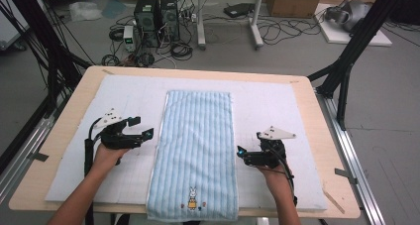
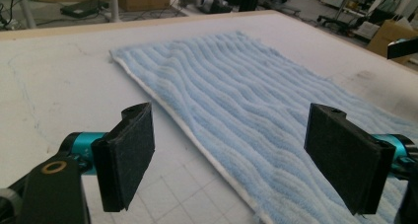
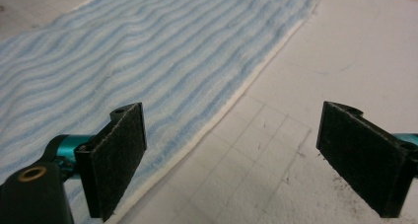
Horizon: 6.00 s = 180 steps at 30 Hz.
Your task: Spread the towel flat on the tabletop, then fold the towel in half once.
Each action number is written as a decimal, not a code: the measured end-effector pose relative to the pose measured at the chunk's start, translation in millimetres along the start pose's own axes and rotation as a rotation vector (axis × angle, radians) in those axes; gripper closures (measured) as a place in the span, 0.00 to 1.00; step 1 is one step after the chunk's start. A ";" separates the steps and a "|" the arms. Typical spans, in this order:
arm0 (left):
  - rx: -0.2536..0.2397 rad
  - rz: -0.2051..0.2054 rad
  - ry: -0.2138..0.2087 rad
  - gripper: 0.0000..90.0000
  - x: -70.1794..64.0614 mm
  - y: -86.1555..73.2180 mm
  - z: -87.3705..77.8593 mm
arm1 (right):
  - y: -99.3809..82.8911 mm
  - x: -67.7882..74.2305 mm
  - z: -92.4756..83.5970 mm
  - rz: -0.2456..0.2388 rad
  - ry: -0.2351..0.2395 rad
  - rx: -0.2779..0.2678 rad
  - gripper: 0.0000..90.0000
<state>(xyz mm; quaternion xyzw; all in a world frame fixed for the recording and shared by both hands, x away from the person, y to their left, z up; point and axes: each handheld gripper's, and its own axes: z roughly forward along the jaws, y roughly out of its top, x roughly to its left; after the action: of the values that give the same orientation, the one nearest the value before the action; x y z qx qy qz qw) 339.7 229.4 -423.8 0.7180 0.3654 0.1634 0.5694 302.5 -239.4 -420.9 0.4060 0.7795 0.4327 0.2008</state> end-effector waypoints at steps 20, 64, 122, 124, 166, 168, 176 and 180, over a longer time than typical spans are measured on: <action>-0.025 0.036 0.006 0.24 2.0 8.4 -9.0 | -4.6 -5.3 -20.2 0.001 -0.005 -0.166 0.12; 0.045 -0.099 0.077 0.23 21.2 41.4 44.3 | -11.2 -20.2 -20.5 0.063 -0.003 -0.130 0.12; 0.323 -0.029 0.149 0.93 31.0 19.9 124.1 | 29.9 -31.1 46.6 0.083 -0.011 0.013 0.12; 0.312 -0.041 0.145 0.93 31.6 19.7 124.1 | 36.1 -33.8 58.8 0.090 -0.028 0.037 0.16; 0.157 -0.075 0.060 0.95 34.3 35.5 98.9 | 74.0 -32.7 114.1 0.074 -0.050 0.082 0.96; 0.146 -0.072 0.047 0.95 30.2 37.1 93.3 | 72.8 -32.2 105.1 0.083 -0.033 0.062 0.96; 0.136 -0.036 -0.035 0.95 9.6 22.1 66.6 | 56.4 -15.0 71.8 0.048 0.027 0.054 0.96; 0.135 -0.026 -0.081 0.93 2.9 14.3 54.9 | 44.7 -4.8 57.7 0.022 0.044 0.059 0.95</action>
<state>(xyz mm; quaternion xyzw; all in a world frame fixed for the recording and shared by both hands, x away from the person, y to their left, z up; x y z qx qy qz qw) 382.2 191.9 -427.3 0.7558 0.3617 0.1018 0.5363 364.2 -200.6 -415.1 0.4107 0.7916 0.4205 0.1668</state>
